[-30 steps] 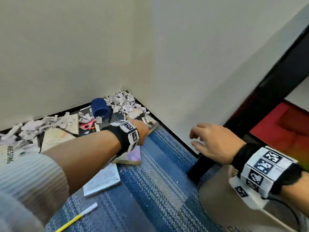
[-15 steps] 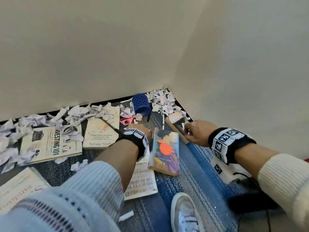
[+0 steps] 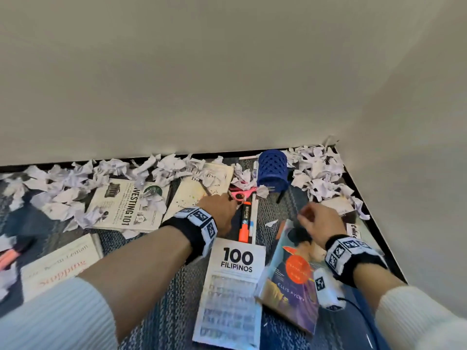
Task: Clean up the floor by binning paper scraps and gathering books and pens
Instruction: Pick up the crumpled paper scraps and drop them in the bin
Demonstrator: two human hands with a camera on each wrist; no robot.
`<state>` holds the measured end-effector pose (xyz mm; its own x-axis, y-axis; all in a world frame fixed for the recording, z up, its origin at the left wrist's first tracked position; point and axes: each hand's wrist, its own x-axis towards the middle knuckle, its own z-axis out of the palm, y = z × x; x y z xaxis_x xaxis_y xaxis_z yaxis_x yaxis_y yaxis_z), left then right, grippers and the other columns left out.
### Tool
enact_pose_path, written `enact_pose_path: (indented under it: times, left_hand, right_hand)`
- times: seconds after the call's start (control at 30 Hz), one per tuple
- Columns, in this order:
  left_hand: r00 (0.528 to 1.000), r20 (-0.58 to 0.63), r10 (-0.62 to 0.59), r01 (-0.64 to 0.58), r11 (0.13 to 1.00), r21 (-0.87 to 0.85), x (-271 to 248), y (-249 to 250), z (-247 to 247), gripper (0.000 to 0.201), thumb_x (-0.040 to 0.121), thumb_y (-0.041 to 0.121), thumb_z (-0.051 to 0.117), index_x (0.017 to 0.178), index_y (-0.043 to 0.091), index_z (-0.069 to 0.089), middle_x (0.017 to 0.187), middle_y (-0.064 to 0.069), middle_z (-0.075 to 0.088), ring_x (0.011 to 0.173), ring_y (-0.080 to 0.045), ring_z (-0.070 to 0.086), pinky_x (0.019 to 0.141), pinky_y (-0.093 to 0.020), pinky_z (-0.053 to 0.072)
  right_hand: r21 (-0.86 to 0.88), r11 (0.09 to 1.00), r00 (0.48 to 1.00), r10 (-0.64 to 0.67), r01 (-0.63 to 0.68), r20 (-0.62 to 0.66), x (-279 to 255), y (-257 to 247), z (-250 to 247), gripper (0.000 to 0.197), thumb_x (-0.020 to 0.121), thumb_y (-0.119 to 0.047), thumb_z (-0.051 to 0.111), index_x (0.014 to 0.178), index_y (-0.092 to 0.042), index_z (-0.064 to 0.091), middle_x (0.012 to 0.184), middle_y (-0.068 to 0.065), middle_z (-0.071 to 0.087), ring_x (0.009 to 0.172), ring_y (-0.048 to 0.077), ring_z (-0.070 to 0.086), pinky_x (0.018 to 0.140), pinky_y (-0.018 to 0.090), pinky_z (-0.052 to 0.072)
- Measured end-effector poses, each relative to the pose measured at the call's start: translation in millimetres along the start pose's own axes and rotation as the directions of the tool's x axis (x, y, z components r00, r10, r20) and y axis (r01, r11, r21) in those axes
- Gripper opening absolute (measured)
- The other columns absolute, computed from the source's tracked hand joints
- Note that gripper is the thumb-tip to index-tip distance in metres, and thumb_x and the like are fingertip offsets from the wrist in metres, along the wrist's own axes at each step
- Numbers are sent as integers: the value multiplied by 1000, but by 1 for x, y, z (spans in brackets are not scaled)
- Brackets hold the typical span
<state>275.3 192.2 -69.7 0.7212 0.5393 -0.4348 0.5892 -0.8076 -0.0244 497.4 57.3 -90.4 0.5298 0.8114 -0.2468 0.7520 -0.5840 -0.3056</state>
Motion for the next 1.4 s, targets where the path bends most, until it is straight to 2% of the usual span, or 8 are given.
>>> enact_pose_path:
  times: [0.13, 0.4, 0.57, 0.7, 0.9, 1.0, 1.17, 1.4]
  left_hand:
    - [998, 55, -39, 34, 996, 84, 11, -6, -6, 35, 96, 23, 49, 128, 10, 48, 123, -13, 51, 112, -33, 57, 85, -41, 47]
    - [992, -109, -63, 60, 998, -25, 48, 1, -7, 48, 95, 32, 52, 135, 9, 40, 131, -14, 46, 117, -30, 50, 87, -42, 48]
    - [958, -239, -160, 104, 967, -232, 92, -3, 9, 49, 100, 51, 35, 136, 18, 40, 130, -14, 48, 120, -33, 43, 88, -45, 49]
    - [966, -226, -123, 66, 967, -245, 116, -5, 23, 41, 99, 48, 40, 132, 24, 50, 127, -10, 47, 119, -30, 45, 87, -42, 48]
    - [969, -245, 7, -86, 945, -316, 134, -11, 33, 33, 97, 37, 47, 112, 13, 64, 108, -7, 51, 103, -28, 53, 82, -39, 47]
    - [978, -207, 32, -104, 931, -349, 132, -13, 33, 28, 94, 31, 55, 110, 9, 64, 109, -6, 56, 105, -24, 53, 80, -32, 44]
    - [935, -317, -158, -49, 828, -558, 129, -26, 23, 30, 99, 12, 47, 128, 5, 47, 125, -15, 53, 109, -32, 57, 91, -39, 48]
    - [959, -276, -61, -32, 948, -318, 150, -42, 30, 78, 88, 10, 55, 154, 21, 15, 143, -20, 31, 117, -39, 48, 93, -47, 49]
  right_hand:
    - [-167, 962, 959, -179, 218, 221, 28, -37, 34, 27, 81, -31, 69, 104, -19, 67, 107, 5, 67, 105, 25, 60, 90, 36, 51]
    - [-164, 971, 960, -131, 175, 247, 47, -31, 50, 10, 89, -22, 58, 94, -15, 63, 105, 11, 67, 99, 30, 63, 82, 36, 49]
    - [102, 987, 992, -126, 127, -14, 56, -40, 39, 9, 84, -10, 57, 87, -13, 49, 89, 13, 63, 85, 32, 60, 73, 35, 45]
    - [266, 964, 1000, -18, 21, -16, 70, -47, 45, 19, 87, -8, 49, 105, -11, 55, 97, 11, 67, 92, 30, 62, 82, 36, 48]
    - [92, 996, 995, -11, 21, -101, 79, -70, 58, 38, 95, -45, 45, 113, -12, 47, 99, 16, 66, 90, 36, 63, 72, 38, 45]
    - [-11, 994, 994, -113, 113, -8, 80, -70, 65, 31, 94, -36, 51, 112, -11, 48, 98, 14, 66, 90, 35, 63, 70, 38, 45]
    - [33, 993, 993, -112, 113, -36, 79, -59, 64, 20, 95, -22, 50, 108, -7, 47, 99, 16, 63, 91, 36, 60, 73, 39, 46]
    - [-220, 975, 999, -18, 24, 27, 54, -57, 60, 56, 85, -65, 49, 107, -13, 42, 103, 12, 61, 93, 31, 63, 70, 36, 44]
